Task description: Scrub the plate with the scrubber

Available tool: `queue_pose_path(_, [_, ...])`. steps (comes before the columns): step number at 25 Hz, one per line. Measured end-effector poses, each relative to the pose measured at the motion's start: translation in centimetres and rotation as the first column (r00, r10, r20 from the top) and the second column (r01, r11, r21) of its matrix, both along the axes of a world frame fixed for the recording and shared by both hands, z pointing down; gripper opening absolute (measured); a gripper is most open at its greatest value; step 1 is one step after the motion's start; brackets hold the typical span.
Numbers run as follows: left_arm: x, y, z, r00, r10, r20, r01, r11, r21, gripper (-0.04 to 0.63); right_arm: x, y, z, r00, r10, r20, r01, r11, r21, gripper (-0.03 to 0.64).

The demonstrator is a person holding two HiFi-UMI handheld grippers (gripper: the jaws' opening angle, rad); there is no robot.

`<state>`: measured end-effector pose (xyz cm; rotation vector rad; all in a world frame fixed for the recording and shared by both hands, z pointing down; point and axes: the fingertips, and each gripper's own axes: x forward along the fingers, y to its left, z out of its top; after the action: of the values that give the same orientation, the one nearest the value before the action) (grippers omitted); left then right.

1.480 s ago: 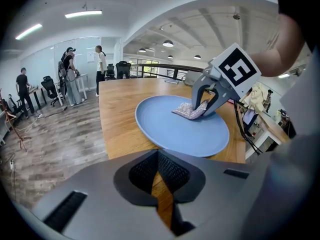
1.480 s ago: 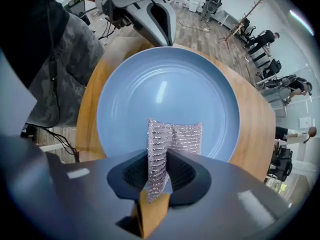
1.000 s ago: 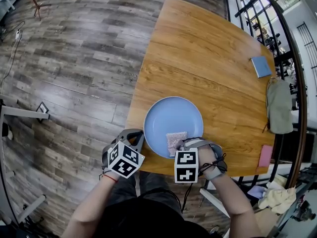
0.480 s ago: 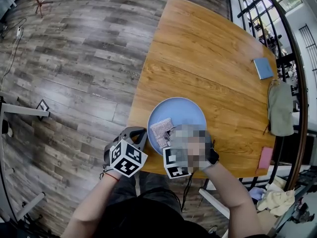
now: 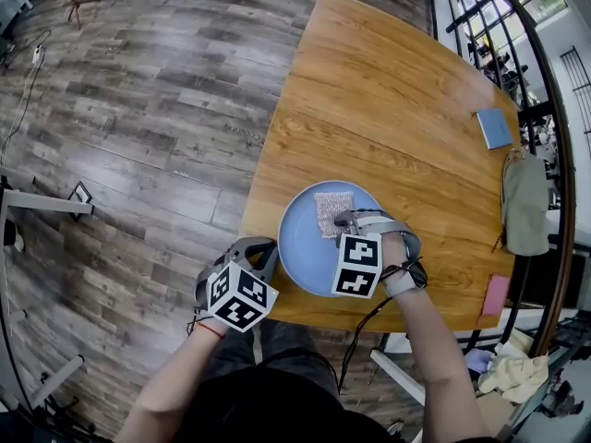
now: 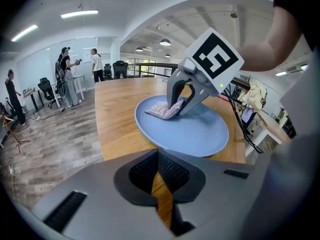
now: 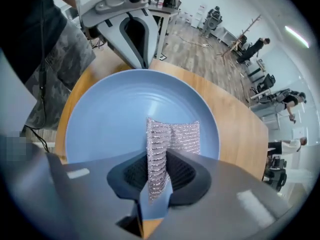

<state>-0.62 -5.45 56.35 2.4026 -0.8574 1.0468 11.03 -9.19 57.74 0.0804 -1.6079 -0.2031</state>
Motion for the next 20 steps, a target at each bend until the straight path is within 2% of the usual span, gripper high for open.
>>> queue_pose_path(5, [0.0,0.1,0.1,1.0,0.006,0.003,-0.006,1.0,-0.006,-0.003,2.3,1.3,-0.1,0.989,0.147,0.003,-0.147,0.989,-0.018,0.086])
queue_pose_path(11, [0.1,0.3,0.3,1.0,0.008,0.013,-0.008,1.0,-0.012,-0.003,4.3,4.7,-0.4,0.956,0.292,-0.007,-0.289,0.944,-0.158,0.087])
queue_pose_path(14, [0.1,0.3,0.4,1.0,0.011,0.016,-0.011,1.0,-0.015,-0.003,4.2,6.8,-0.9,0.934,0.356,-0.026,-0.349,0.898,-0.269,0.087])
queue_pose_path(17, [0.2,0.5,0.5,1.0,0.017,0.018,-0.016,1.0,-0.022,-0.003,3.4,8.4,-1.7,0.904,0.427,-0.032,-0.404,0.825,-0.394,0.087])
queue_pose_path(20, [0.3,0.6,0.6,1.0,0.02,0.021,-0.02,1.0,-0.024,-0.003,2.5,9.7,-2.2,0.888,0.46,-0.022,-0.405,0.757,-0.513,0.087])
